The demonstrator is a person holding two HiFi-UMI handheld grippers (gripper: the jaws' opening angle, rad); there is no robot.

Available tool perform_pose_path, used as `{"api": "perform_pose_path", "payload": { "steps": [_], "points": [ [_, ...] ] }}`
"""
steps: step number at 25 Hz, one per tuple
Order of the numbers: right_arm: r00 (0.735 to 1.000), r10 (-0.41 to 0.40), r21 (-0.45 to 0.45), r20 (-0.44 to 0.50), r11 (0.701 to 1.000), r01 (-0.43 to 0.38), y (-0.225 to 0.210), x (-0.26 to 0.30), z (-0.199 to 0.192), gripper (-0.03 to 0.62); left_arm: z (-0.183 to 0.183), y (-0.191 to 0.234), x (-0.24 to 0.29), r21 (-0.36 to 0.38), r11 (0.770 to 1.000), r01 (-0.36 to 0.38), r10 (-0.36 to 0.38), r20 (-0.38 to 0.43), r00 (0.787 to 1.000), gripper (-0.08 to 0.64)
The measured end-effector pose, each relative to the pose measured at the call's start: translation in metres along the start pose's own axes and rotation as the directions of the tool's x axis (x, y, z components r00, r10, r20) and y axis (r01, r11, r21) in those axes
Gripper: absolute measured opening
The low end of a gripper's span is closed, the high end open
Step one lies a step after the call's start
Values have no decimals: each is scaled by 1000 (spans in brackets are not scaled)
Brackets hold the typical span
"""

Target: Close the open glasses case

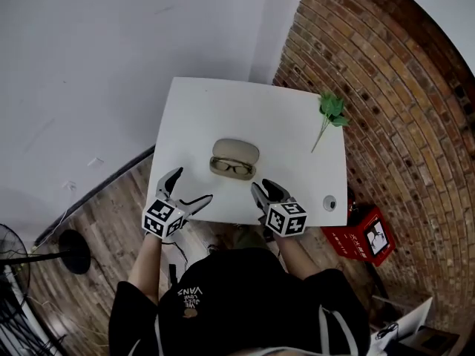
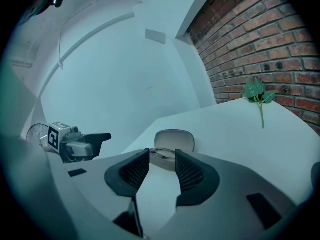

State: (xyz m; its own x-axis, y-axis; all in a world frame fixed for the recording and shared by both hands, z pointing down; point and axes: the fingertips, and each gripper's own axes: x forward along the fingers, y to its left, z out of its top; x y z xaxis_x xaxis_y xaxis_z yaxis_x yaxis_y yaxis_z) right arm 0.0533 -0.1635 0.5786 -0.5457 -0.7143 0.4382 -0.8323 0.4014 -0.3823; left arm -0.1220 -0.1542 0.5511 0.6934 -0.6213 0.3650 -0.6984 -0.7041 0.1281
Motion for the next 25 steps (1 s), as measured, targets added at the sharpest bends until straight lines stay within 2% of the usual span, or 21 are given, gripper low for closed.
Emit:
{"api": "perform_pose_path", "payload": {
  "steps": [7, 10, 16, 23, 25],
  "points": [
    [997, 40, -11, -62, 999, -41, -15, 42, 2, 153, -2, 27, 49, 23, 998, 61, -58, -107, 993, 518],
    [995, 52, -8, -87, 999, -53, -20, 56, 0, 153, -2, 32, 68, 45, 992, 120, -112, -153, 982, 531],
    [989, 74, -3, -132, 997, -75, -22, 73, -10, 153, 0, 37, 95, 46, 967, 252, -240, -188, 952, 559],
    [979, 101, -12, -179, 994, -105, -20, 79, -22, 152, -3, 47, 124, 55, 937, 344, -318, -270, 909, 560],
    [976, 104, -19, -189, 994, -110, -19, 79, -26, 150, -3, 47, 132, 67, 925, 374, -338, -303, 891, 560]
  ]
}}
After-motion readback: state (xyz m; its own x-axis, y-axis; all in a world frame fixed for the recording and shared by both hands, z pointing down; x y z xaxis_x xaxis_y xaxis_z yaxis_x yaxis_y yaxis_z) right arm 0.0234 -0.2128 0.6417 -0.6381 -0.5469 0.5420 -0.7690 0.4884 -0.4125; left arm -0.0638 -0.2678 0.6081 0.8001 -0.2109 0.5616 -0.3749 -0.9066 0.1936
